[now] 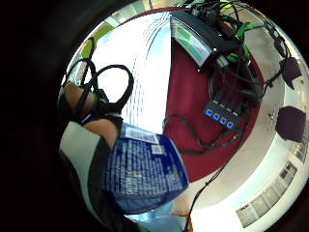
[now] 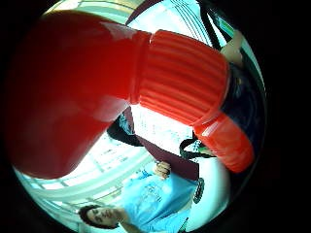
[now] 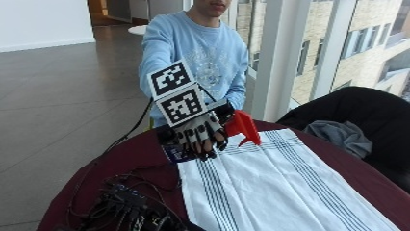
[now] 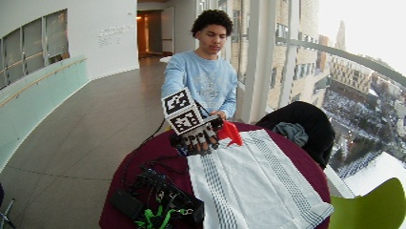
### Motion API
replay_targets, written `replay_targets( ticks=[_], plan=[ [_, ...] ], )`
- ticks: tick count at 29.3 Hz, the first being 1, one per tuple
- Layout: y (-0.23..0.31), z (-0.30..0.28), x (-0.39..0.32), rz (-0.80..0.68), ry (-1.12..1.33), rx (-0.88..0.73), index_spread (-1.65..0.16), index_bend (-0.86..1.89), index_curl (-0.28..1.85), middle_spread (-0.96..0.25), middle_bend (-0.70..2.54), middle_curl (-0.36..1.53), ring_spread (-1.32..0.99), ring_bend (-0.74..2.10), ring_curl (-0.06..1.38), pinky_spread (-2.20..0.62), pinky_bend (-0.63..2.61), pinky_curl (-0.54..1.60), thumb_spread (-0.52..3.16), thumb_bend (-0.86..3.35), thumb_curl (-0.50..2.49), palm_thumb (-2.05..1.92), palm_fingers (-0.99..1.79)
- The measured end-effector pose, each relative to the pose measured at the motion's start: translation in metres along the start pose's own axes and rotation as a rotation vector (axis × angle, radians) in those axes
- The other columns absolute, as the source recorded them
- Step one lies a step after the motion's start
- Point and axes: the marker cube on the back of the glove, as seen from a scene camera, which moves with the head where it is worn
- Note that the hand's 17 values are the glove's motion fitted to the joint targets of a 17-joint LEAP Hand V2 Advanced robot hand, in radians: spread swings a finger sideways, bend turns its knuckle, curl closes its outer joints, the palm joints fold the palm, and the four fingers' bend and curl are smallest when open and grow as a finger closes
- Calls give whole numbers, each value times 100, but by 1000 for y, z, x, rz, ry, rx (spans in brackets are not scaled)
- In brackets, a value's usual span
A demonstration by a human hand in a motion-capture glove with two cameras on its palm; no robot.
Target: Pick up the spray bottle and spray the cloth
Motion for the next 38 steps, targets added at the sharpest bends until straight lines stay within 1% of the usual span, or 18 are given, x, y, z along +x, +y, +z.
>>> replay_targets(
  ticks=[16, 38],
  plan=[
    [-6, 6, -4, 0, 31, -16, -26, 12, 32, -10, 29, 45, -8, 53, 39, 6, 31, 37, 67, -3, 64, 102, 113],
    [-3, -2, -3, 9, 43, -18, -26, 12, 33, -10, 29, 46, -7, 53, 39, 4, 31, 37, 67, -3, 65, 102, 114]
  ],
)
